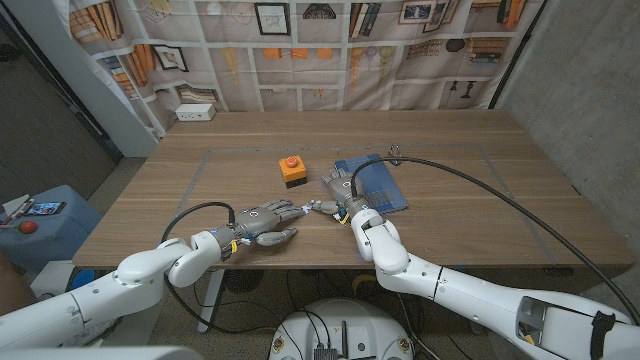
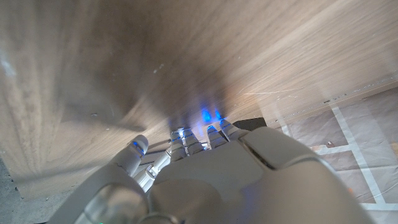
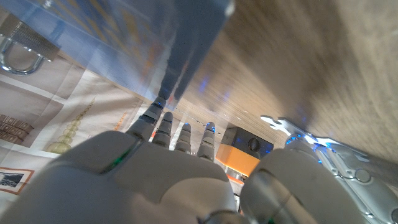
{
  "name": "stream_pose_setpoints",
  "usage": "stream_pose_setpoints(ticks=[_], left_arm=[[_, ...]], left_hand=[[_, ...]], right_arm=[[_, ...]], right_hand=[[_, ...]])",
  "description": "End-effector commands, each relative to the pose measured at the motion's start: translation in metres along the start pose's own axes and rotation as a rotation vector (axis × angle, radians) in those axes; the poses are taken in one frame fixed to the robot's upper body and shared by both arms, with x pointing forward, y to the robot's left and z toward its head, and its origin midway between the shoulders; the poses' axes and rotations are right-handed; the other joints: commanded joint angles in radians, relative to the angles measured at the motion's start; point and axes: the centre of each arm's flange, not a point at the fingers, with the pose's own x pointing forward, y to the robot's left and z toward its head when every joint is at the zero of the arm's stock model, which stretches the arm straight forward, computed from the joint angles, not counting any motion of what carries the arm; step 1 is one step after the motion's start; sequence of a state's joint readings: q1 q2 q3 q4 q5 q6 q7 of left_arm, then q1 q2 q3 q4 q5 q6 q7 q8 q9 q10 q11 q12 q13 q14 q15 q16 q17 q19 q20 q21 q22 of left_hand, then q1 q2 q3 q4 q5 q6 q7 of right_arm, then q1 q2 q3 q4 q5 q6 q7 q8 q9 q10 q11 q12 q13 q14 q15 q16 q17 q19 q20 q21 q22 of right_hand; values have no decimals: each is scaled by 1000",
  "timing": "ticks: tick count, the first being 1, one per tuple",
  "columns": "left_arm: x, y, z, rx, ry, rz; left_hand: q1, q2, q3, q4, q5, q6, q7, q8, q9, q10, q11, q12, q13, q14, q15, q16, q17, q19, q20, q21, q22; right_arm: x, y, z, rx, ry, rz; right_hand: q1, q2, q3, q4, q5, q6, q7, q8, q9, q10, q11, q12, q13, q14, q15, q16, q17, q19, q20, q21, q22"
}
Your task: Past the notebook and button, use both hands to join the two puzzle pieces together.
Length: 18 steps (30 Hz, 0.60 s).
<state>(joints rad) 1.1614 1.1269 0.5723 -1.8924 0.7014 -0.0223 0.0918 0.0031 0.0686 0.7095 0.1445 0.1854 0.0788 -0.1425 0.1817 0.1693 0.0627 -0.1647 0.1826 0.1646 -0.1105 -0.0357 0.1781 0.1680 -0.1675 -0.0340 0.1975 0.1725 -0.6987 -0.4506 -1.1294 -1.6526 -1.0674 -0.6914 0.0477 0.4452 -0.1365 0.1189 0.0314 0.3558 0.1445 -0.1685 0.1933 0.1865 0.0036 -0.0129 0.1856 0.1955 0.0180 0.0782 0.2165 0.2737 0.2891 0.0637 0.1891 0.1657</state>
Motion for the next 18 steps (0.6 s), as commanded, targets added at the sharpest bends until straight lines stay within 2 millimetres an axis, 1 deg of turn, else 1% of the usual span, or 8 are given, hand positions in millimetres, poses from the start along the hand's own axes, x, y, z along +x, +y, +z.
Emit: stream_pose_setpoints(ticks=[1,18], left_arm=[[0,-1,0,1,0,0],[2,-1,0,-2,1,-3]], left_hand=[[9,88,8,1,4,65,59,4,4,68,37,9,7,6,-79,0,1,-36,-49,2,3],[8,87,9,2,4,66,58,3,4,72,39,9,7,11,-78,1,1,-32,-48,3,3]], right_arm=[[-2,2,-1,-5,-10,-4],[-1,1,-4,-22,-30,-11]], right_hand=[[16,0,3,-8,9,5,-9,10,-2,2,-11,10,0,-3,-2,2,2,12,-12,5,4],[22,-3,-7,-13,9,9,-15,10,-1,8,-18,12,0,-1,-10,3,0,22,-23,6,4]])
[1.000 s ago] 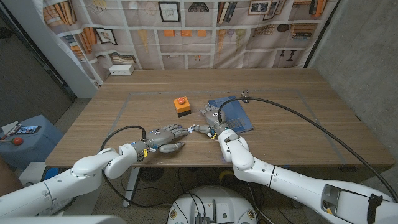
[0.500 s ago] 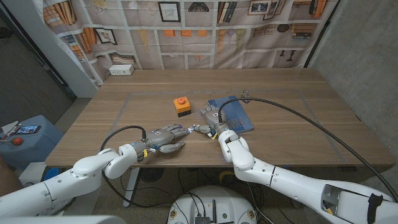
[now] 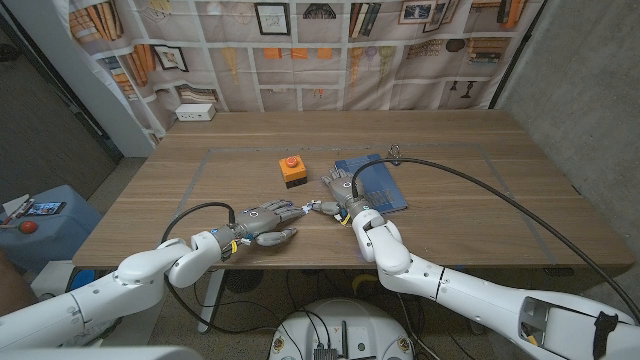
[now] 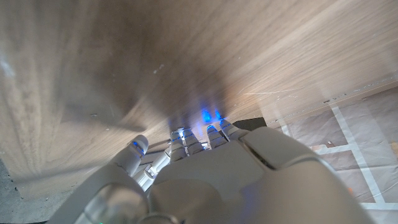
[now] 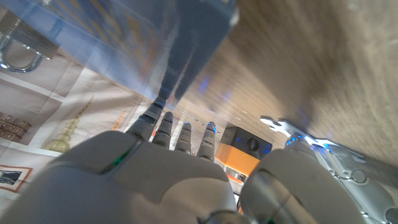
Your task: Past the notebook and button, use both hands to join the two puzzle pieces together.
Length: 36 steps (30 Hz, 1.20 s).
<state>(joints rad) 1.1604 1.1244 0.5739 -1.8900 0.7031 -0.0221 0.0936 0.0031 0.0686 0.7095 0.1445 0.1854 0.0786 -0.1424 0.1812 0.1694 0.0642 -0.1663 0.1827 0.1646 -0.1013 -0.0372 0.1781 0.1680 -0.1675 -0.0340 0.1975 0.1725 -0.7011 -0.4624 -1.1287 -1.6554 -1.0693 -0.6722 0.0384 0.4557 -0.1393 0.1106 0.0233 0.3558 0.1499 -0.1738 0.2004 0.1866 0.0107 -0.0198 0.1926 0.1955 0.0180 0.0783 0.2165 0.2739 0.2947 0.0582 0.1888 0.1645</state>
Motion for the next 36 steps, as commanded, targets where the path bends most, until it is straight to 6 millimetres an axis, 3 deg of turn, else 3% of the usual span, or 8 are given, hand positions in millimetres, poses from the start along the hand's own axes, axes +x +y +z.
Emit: stream_pose_setpoints(ticks=[1,10,36], left_arm=[[2,0,0,-1,0,-3],[2,1,1,0,2,-5],[1,1,5,5,5,-6]], left_hand=[[8,87,9,2,4,66,57,4,4,70,40,9,7,2,-76,1,1,-32,-48,3,3],[8,87,10,2,4,67,58,4,4,70,42,8,7,3,-76,0,1,-30,-47,3,3],[8,87,13,3,4,69,57,3,4,72,43,7,7,7,-75,0,2,-25,-48,3,2]], right_arm=[[0,0,-3,-14,-18,-5],[2,-1,-4,-20,-38,-4],[4,-5,-6,-59,-82,-8]], right_hand=[[12,0,1,-5,10,4,-10,3,-1,1,-12,5,0,0,-9,3,0,18,-18,7,5],[16,-4,-9,-9,9,18,-30,6,-1,7,-21,6,0,3,-18,4,-2,27,-32,8,5],[24,-9,-31,-16,8,22,-31,2,-1,10,-26,6,0,6,-28,6,-5,36,-44,6,6]])
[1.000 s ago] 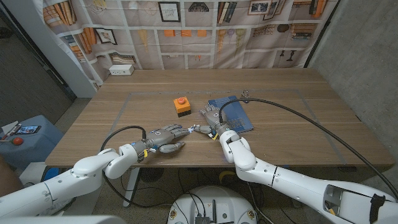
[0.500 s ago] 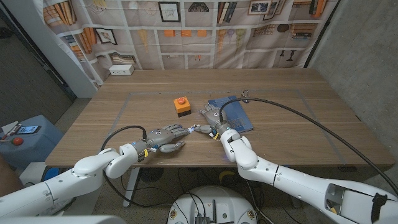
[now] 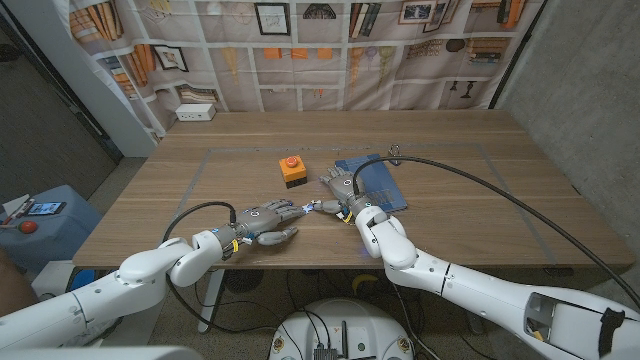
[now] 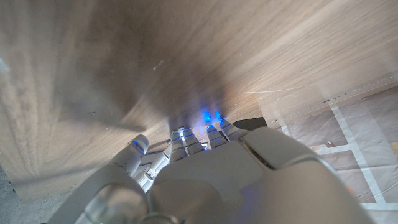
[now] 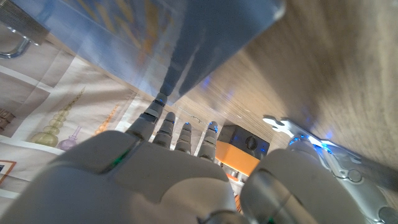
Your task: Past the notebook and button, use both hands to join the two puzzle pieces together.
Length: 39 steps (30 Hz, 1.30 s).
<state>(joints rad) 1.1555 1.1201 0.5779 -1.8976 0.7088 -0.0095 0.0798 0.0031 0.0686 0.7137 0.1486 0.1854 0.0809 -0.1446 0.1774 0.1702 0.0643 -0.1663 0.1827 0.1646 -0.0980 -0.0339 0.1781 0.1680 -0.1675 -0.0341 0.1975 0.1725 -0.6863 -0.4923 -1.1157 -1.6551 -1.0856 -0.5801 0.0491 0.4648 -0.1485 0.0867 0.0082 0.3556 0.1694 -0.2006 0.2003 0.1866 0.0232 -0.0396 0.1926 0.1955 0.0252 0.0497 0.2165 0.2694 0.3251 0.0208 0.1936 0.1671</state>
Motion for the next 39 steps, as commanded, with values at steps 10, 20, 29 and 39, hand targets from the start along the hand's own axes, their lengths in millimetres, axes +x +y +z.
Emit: stream_pose_setpoints(ticks=[10,20,29,39], left_arm=[[-1,1,5,4,3,0],[0,1,6,4,2,-3],[0,1,7,6,3,-2],[0,2,8,7,2,-5]], left_hand=[[8,88,9,-1,4,66,60,7,4,72,43,7,7,5,-78,0,2,-24,-48,3,2],[8,87,10,-1,4,66,60,7,4,73,42,7,7,5,-78,0,2,-22,-48,3,3],[7,88,11,0,4,65,60,6,4,71,43,6,7,6,-78,0,2,-21,-47,3,3],[7,89,12,0,4,63,60,5,4,69,44,5,8,6,-77,-1,2,-18,-47,3,2]], right_arm=[[-2,-1,-2,-19,-26,0],[0,-1,0,-30,-41,1],[2,-2,-1,-62,-61,-9],[5,-4,-4,-95,-80,-14]], right_hand=[[17,3,-15,-2,8,3,-4,1,-1,-2,-7,5,0,0,1,6,-1,8,-7,1,3],[19,5,-21,-2,9,5,-4,0,-1,-2,-9,5,0,2,-2,7,-1,9,-10,0,3],[22,5,-29,-4,8,6,-5,-1,0,0,-11,6,0,1,-8,7,-2,9,-16,-1,3],[26,5,-36,-6,8,16,-9,2,0,4,-13,7,0,4,-12,8,-2,11,-19,-1,3]])
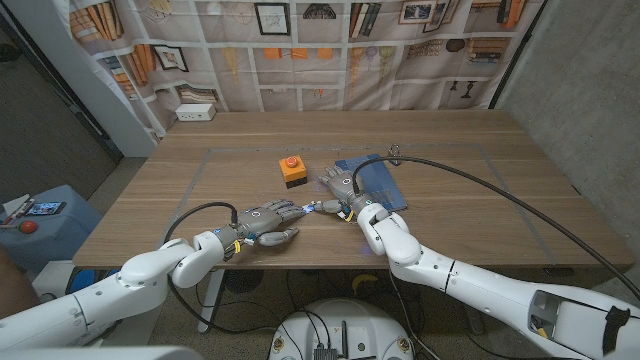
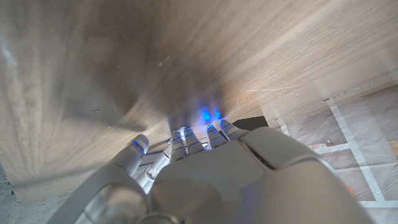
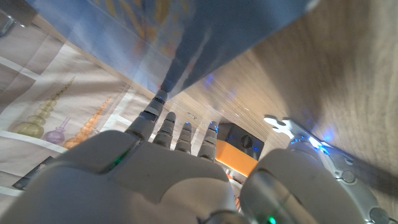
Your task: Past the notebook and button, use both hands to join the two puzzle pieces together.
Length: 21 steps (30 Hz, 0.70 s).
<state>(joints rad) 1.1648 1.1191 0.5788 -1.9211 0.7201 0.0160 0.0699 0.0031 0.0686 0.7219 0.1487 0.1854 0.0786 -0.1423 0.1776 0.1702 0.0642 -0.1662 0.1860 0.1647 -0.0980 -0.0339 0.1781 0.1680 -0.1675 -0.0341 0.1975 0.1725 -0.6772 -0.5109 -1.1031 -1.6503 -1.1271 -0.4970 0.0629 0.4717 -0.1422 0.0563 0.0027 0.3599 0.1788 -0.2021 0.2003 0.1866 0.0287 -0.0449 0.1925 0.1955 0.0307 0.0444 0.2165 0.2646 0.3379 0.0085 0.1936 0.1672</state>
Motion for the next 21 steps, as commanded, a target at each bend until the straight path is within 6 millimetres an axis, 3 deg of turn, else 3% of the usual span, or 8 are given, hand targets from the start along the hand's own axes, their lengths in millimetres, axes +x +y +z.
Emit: stream_pose_setpoints(ticks=[1,21], left_arm=[[0,1,2,2,-2,-3],[2,2,3,7,-6,-4]], left_hand=[[7,89,4,0,4,65,58,5,4,69,44,2,7,6,-78,-1,2,-18,-47,3,2],[7,89,6,1,4,65,58,6,4,68,45,1,7,6,-76,-1,2,-15,-47,3,2]], right_arm=[[2,-2,-3,-41,-22,-6],[3,-5,-12,-75,-39,-8]], right_hand=[[19,-1,-6,-1,3,7,-7,2,0,-2,-7,7,0,-1,-7,8,3,-1,-7,-1,3],[22,3,-20,-1,2,16,-8,2,0,5,-10,8,0,7,-11,12,3,8,-9,0,3]])
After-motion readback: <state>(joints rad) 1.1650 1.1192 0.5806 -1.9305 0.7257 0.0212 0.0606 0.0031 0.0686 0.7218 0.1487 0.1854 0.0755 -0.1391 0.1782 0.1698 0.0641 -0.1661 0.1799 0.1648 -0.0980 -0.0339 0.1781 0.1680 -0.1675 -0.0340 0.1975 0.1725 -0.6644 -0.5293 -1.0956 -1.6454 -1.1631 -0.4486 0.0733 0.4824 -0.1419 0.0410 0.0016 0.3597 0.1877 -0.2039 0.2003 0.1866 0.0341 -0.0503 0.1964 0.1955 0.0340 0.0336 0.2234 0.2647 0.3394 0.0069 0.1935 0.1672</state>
